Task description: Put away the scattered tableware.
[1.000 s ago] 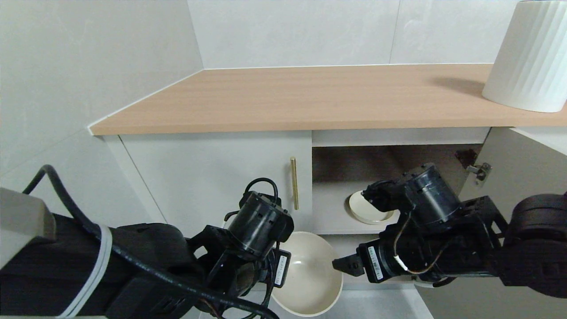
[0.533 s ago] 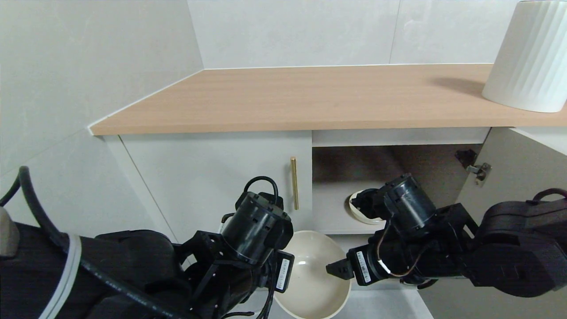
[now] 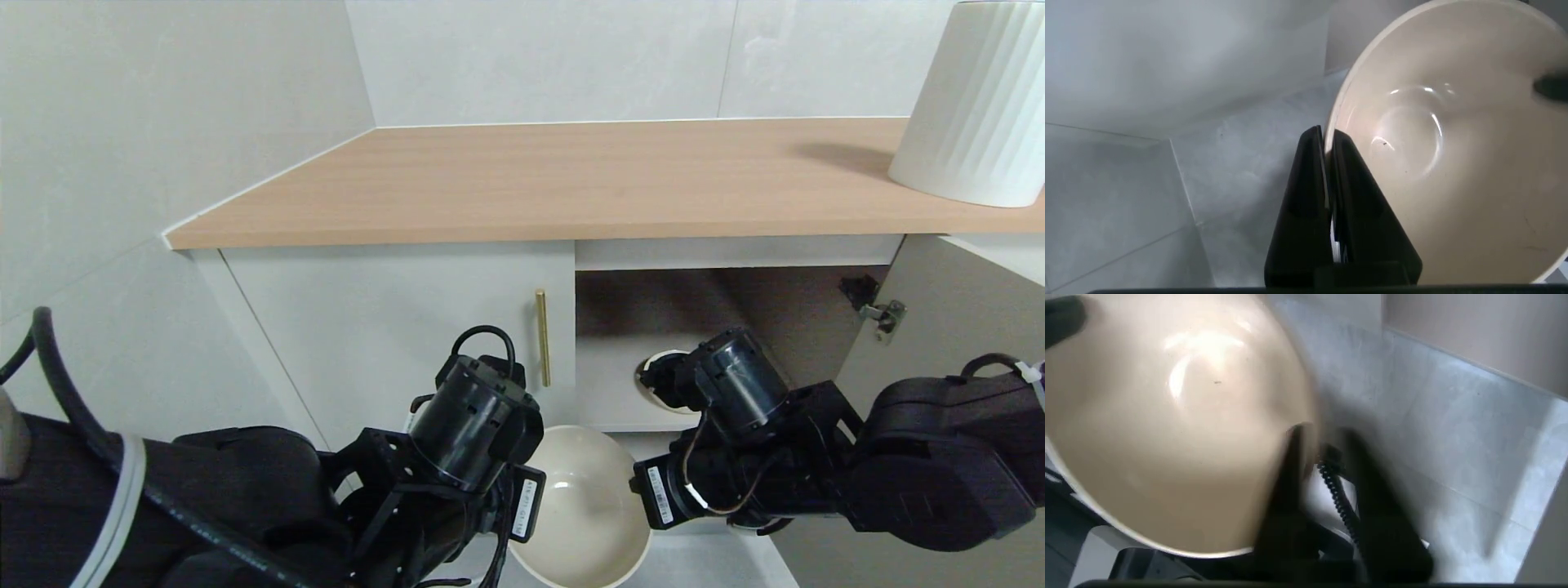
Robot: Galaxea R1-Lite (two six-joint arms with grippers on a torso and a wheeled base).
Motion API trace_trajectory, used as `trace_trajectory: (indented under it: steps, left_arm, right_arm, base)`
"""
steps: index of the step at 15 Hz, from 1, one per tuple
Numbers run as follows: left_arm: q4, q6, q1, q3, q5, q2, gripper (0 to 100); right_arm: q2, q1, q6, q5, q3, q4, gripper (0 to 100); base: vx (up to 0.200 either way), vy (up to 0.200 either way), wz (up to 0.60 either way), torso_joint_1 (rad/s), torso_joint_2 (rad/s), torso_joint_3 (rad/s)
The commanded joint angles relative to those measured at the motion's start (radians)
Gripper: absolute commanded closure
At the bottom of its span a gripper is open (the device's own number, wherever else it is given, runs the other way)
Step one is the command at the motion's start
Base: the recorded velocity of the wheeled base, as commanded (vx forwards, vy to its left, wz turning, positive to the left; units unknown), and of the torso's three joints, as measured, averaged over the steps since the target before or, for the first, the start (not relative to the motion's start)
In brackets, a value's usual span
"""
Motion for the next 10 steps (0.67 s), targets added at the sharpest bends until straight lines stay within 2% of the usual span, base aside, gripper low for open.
trace_trajectory:
  steps: [1,5,6,10]
  left_arm:
    - [0.001,0.000,0.000,0.000,0.001,0.002,100]
    - [0.001,0.000,0.000,0.000,0.001,0.002,100]
    - [0.001,0.000,0.000,0.003,0.001,0.002,0]
    - [-0.001,-0.003,0.000,0.000,0.002,-0.009,0]
  right_arm:
    - [0.002,0.004,-0.001,-0.004,0.000,-0.001,100]
    - [0.002,0.004,-0.001,-0.010,0.000,0.001,100]
    - [0.003,0.006,-0.001,-0.009,0.000,-0.001,100]
    - [0.003,0.006,-0.001,-0.009,0.002,0.001,100]
  base:
    - [0.000,0.000,0.00,0.000,0.00,0.000]
    - [0.000,0.000,0.00,0.000,0.00,0.000]
    - [0.000,0.000,0.00,0.000,0.00,0.000]
    - [0.000,0.000,0.00,0.000,0.00,0.000]
